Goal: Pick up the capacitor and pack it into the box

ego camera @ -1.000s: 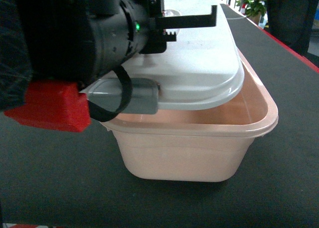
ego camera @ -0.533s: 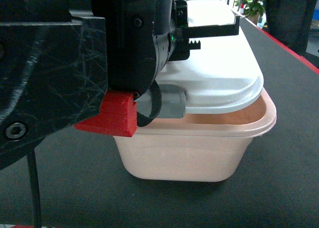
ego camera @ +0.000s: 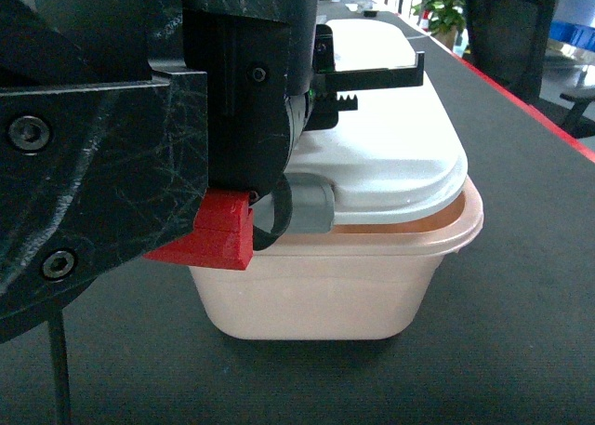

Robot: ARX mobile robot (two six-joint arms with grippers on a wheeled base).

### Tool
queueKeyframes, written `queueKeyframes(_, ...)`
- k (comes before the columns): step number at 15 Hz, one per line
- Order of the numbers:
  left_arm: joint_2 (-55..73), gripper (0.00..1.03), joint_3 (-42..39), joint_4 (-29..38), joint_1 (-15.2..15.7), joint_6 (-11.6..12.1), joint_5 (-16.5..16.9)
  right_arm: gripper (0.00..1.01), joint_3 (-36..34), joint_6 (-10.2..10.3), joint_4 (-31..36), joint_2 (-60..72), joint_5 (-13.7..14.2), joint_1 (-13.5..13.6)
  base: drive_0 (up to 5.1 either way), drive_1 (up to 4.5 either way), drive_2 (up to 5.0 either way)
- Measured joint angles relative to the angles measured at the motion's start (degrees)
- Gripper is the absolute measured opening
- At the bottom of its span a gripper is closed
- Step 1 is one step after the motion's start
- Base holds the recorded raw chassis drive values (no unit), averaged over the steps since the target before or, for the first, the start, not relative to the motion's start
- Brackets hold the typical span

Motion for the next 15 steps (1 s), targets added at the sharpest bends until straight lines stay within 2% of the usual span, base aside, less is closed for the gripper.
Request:
queueKeyframes(3, 0.5, 0.02, 0.3, -0.3, -0.3, 0.0, -0.1, 0.98, 0.0, 0.0, 0.0, 0.0, 0.0, 0.0, 0.0, 0.00, 0.0)
queueKeyframes(7, 1.2, 0.02, 0.9, -0.9, -0.8, -1.6, 0.3, 0.98, 0.0, 0.0, 0.0, 0.0, 0.0, 0.0, 0.0, 0.00, 0.0)
queueKeyframes(10, 1.2, 0.32, 1.2, -1.0, -1.0, -2.4, 0.7, 0.98, 0.0, 0.0, 0.0, 0.0, 0.0, 0.0, 0.0, 0.00, 0.0)
queueKeyframes(11, 1.4, 0.31, 1.2, 1.2, -1.0, -2.5, 0.8, 0.98, 0.0, 0.0, 0.0, 0.0, 0.0, 0.0, 0.0, 0.00, 0.0)
queueKeyframes(15, -0.1, 0.81, 0.2, 4.3, 1.1, -1.4, 1.7, 0.98, 0.0, 0.0, 0.0, 0.0, 0.0, 0.0, 0.0, 0.00, 0.0)
